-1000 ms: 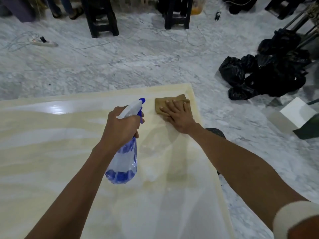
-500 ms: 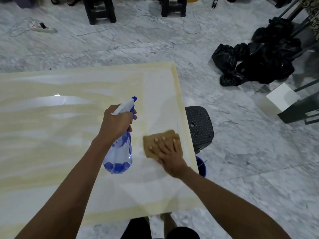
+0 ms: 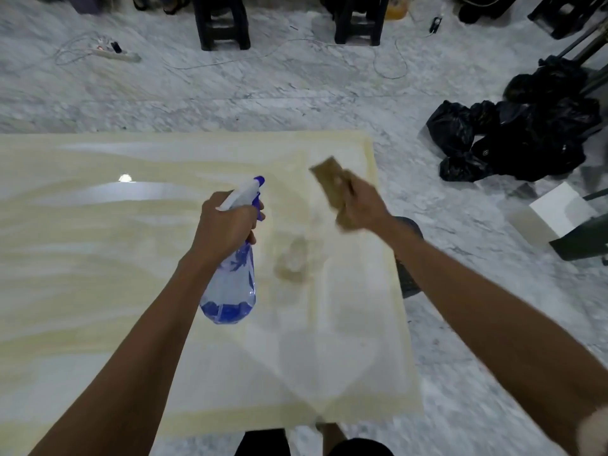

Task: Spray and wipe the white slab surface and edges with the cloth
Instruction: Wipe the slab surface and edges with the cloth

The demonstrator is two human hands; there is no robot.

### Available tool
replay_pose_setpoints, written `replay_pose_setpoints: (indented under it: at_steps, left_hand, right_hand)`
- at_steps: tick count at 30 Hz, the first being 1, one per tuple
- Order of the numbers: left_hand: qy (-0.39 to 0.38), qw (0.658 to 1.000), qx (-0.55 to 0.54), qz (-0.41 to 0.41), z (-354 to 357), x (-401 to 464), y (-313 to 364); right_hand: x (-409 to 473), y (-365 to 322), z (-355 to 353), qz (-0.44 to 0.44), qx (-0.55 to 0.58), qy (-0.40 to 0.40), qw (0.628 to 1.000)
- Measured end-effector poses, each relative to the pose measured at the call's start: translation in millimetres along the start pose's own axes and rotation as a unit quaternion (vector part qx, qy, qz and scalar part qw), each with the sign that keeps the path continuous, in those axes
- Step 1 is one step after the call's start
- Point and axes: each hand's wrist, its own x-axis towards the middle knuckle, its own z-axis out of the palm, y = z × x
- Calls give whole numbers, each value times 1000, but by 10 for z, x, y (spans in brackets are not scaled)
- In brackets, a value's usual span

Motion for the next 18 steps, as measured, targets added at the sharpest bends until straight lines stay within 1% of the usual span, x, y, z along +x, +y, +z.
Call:
replay_pose_setpoints:
  at_steps: [2,4,6,8,9,11,13,18]
  left_hand:
    - [-7,1000,6,11,-133,268,49]
    - [-21,1000,3,16,-242,522,74]
    - [-36,999,4,19,-317,737,59]
    - [-49,998,14,24,-372,922,-2]
    - [-52,998,23,25,-396,999,-51]
    - [-61,997,39,23,-418,1100,-152]
    - [-76,996,46,19,-404,1120,-231]
    - [-113,992,62,-9,-403,877,-295]
  right_hand:
    - [732,-150,82,-88,-56,2,995]
    - [1403,-119,315,-115,-126,-12,985]
    - [1889,69,657,-104,-233,-48,966]
    - [2058,272,1000,-61,-335,-96,935]
    - [2051,349,1140,-51,-355,-95,929]
    - [1853,380,1292,-58,-351,-65,932]
    - [1574,411,1368,-77,-339,-53,936]
    - [651,506,1533,-101,-335,-64,935]
